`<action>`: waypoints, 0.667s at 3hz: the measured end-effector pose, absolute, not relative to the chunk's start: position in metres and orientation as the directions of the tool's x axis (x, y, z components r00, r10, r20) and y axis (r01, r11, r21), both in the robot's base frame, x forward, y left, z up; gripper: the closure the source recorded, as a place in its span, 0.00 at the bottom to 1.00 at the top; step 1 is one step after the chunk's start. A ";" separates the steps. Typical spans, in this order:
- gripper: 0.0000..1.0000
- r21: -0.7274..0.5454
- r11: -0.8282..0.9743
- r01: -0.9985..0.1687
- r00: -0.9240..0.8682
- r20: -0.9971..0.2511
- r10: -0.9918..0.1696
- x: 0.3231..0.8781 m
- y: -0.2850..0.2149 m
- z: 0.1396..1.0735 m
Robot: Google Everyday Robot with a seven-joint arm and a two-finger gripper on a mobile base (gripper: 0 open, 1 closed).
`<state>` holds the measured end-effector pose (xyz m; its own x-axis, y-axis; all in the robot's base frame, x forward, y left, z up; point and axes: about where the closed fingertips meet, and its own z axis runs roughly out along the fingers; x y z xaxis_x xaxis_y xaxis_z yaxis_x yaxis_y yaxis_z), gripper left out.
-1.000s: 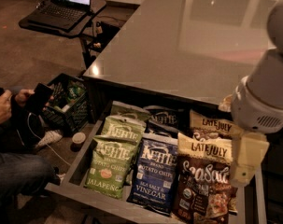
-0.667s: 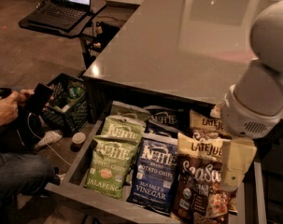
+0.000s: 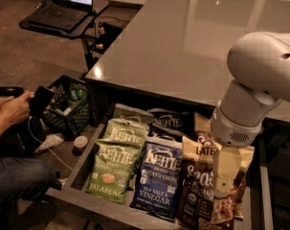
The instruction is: Pick brown chip bag from top drawer and place on counter
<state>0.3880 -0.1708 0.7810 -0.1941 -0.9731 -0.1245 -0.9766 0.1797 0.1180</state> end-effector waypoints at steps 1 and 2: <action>0.00 0.124 0.194 -0.973 -0.209 -0.120 -0.970 0.399 -0.174 0.769; 0.02 0.134 0.211 -0.968 -0.227 -0.115 -0.967 0.408 -0.177 0.757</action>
Offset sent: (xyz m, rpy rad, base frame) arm 0.0314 -0.0098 -0.0387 -0.0085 0.0344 -0.0537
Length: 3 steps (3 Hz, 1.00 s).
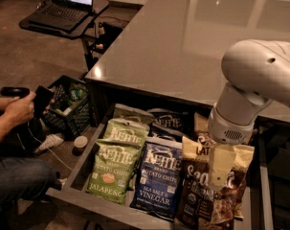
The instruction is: Pick brown chip bag from top drawer and place on counter
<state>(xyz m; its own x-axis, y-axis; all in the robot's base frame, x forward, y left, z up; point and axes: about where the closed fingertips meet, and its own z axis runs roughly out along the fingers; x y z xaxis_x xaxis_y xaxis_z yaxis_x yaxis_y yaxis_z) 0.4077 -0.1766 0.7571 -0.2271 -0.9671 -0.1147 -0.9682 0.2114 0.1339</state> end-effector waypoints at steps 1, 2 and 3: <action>0.03 0.143 0.227 -0.964 -0.243 -0.110 -0.964 0.416 -0.179 0.748; 0.05 0.159 0.240 -0.958 -0.257 -0.097 -0.961 0.412 -0.187 0.742; 0.04 0.184 0.264 -0.947 -0.282 -0.084 -0.956 0.401 -0.199 0.736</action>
Offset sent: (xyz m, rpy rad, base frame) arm -0.0004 -0.0212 -0.0247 -0.0209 0.0609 -0.0471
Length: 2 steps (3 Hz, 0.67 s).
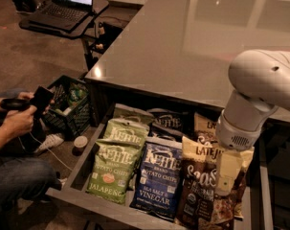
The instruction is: Pick brown chip bag from top drawer and place on counter
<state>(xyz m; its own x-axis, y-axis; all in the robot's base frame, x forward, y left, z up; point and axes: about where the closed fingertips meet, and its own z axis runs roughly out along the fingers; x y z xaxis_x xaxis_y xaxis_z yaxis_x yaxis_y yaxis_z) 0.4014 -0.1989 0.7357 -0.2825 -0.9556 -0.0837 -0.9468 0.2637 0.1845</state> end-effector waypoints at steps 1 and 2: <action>0.22 0.199 0.279 -0.940 -0.299 -0.081 -0.951 0.393 -0.206 0.731; 0.45 0.199 0.279 -0.939 -0.300 -0.081 -0.951 0.393 -0.206 0.731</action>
Offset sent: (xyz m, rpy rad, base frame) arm -0.0075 -0.0061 -0.0041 0.0017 0.0133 -0.0151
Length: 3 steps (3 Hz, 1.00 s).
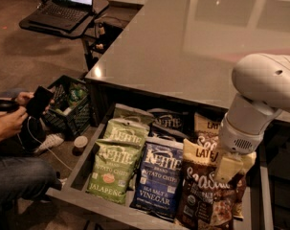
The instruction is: Pick brown chip bag from top drawer and place on counter
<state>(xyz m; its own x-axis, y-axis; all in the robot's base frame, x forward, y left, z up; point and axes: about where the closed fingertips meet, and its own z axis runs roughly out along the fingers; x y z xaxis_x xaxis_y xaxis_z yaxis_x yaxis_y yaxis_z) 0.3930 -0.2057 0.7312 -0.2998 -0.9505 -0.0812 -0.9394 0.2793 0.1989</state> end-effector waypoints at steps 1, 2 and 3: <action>0.68 0.199 0.279 -0.939 -0.300 -0.081 -0.951 0.393 -0.206 0.731; 0.92 0.199 0.279 -0.939 -0.300 -0.081 -0.951 0.393 -0.206 0.731; 1.00 0.197 0.302 -0.933 -0.329 -0.125 -0.936 0.385 -0.213 0.747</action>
Offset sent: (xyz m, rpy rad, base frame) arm 0.0000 0.0000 0.0000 0.0000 0.0000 0.0000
